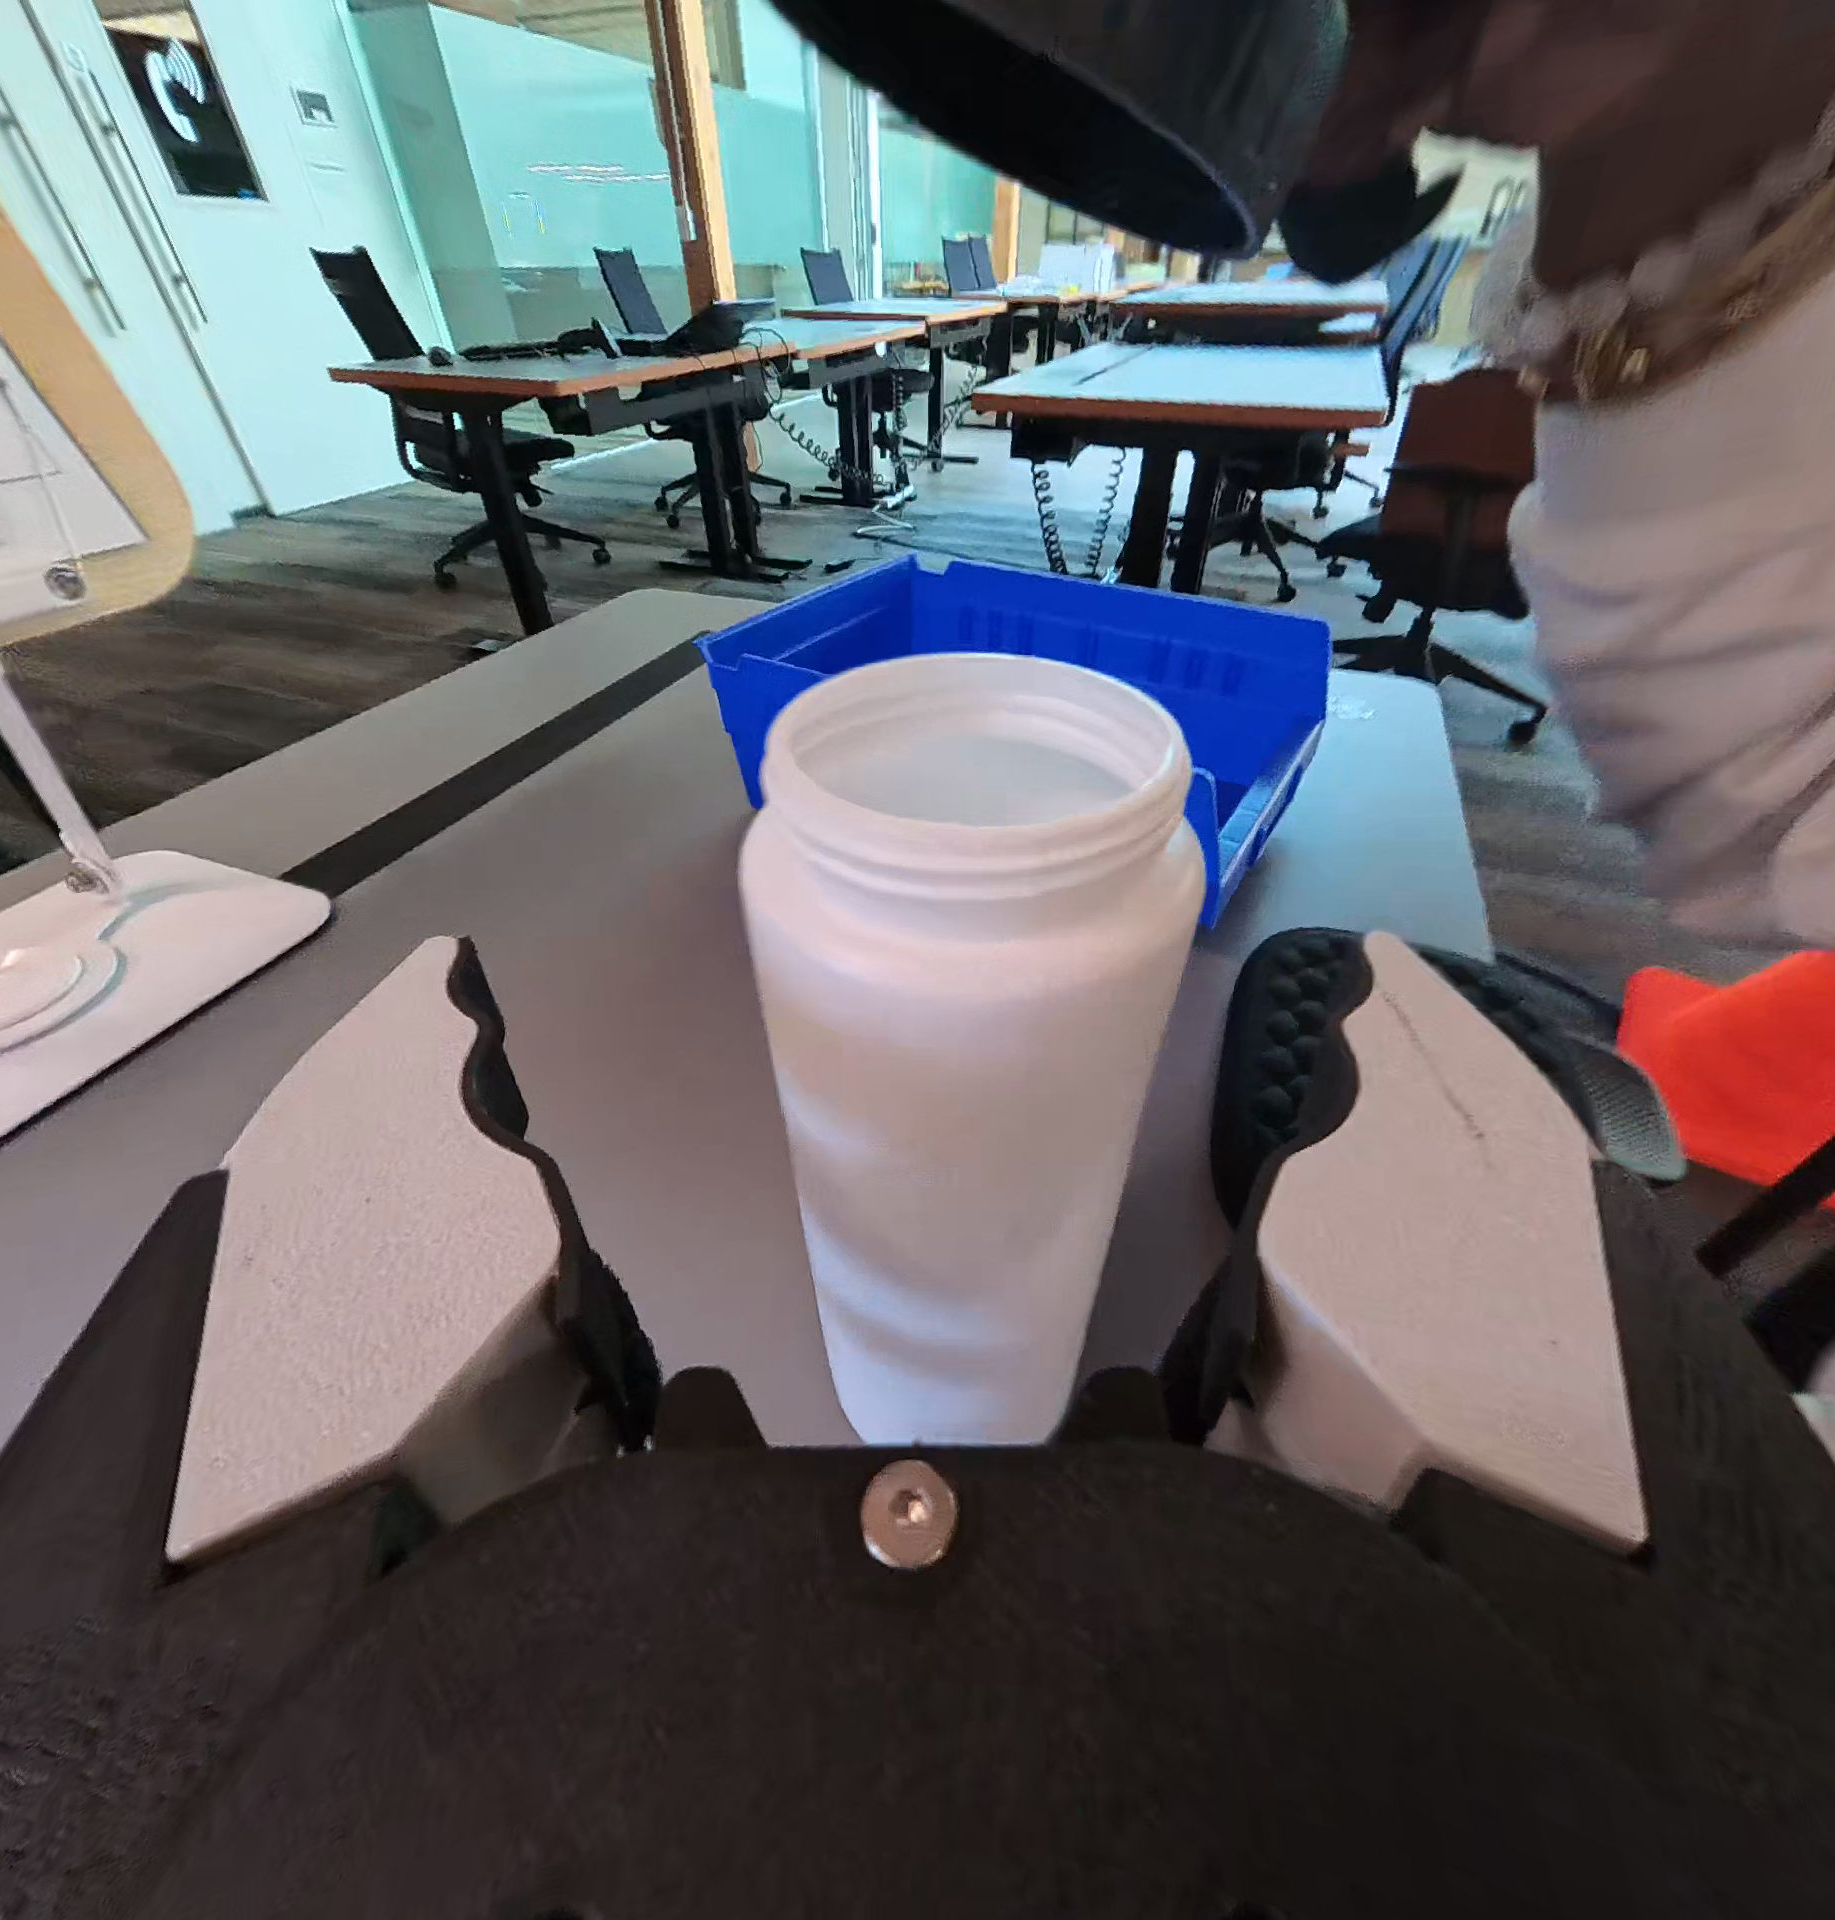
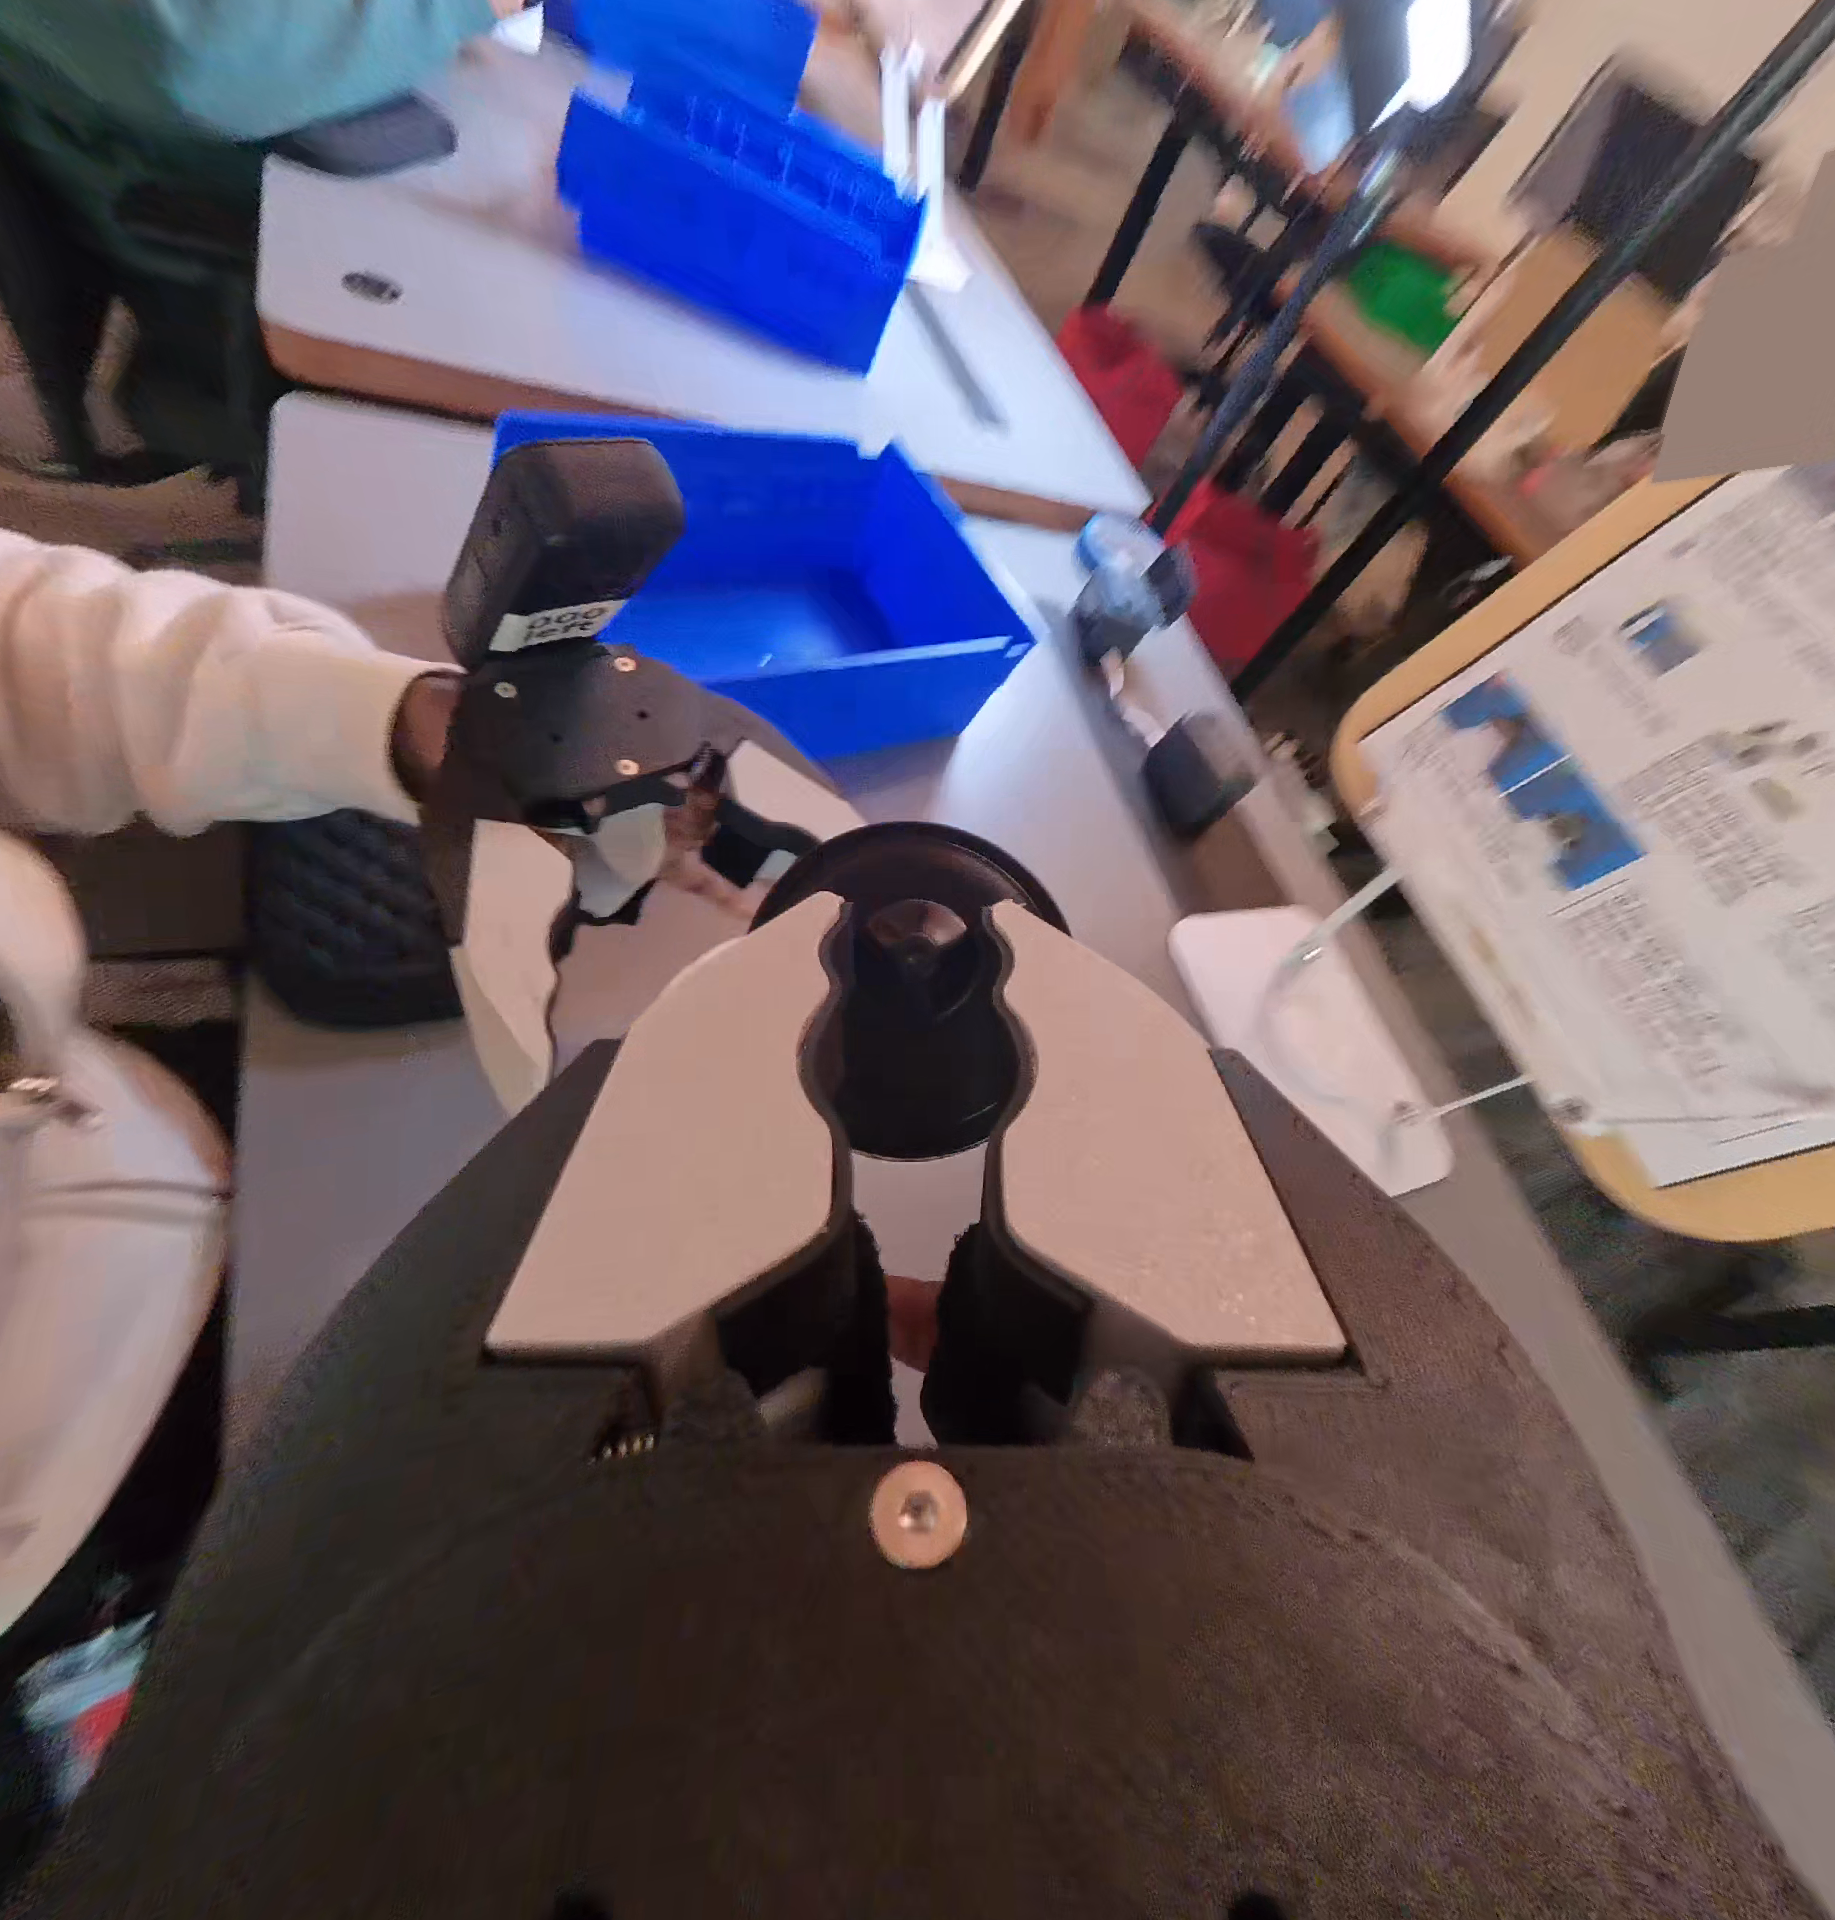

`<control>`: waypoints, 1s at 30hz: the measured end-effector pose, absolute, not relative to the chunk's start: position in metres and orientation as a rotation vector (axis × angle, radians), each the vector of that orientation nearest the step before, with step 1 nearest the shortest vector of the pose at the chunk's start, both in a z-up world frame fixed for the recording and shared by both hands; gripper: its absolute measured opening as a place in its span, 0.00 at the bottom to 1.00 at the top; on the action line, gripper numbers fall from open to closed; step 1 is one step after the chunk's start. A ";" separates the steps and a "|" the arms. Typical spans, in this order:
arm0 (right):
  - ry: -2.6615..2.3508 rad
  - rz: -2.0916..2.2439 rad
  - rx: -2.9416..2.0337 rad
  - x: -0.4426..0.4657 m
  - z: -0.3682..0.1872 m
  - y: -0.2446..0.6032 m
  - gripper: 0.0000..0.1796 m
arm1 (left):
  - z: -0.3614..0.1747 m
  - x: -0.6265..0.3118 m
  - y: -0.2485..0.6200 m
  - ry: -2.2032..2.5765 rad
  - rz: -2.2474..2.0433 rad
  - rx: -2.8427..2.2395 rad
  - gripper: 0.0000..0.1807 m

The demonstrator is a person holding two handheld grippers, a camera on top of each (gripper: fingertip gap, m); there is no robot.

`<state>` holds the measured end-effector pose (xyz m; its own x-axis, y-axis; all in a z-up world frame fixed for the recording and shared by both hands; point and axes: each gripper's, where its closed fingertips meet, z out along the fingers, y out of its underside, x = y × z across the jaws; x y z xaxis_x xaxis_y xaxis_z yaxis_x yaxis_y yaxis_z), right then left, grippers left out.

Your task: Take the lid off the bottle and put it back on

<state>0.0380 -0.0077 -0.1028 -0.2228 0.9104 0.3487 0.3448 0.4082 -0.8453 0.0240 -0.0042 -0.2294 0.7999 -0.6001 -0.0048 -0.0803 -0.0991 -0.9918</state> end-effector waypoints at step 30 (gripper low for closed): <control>-2.196 0.755 -1.374 0.011 -0.181 -0.017 0.13 | -0.255 0.048 0.023 0.537 -0.431 -1.474 0.56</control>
<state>0.0112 -0.0167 -0.1815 -0.4102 0.9087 0.0778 0.6686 0.3576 -0.6519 0.0482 0.0228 -0.2555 0.8107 -0.5805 -0.0757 -0.0512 0.0585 -0.9970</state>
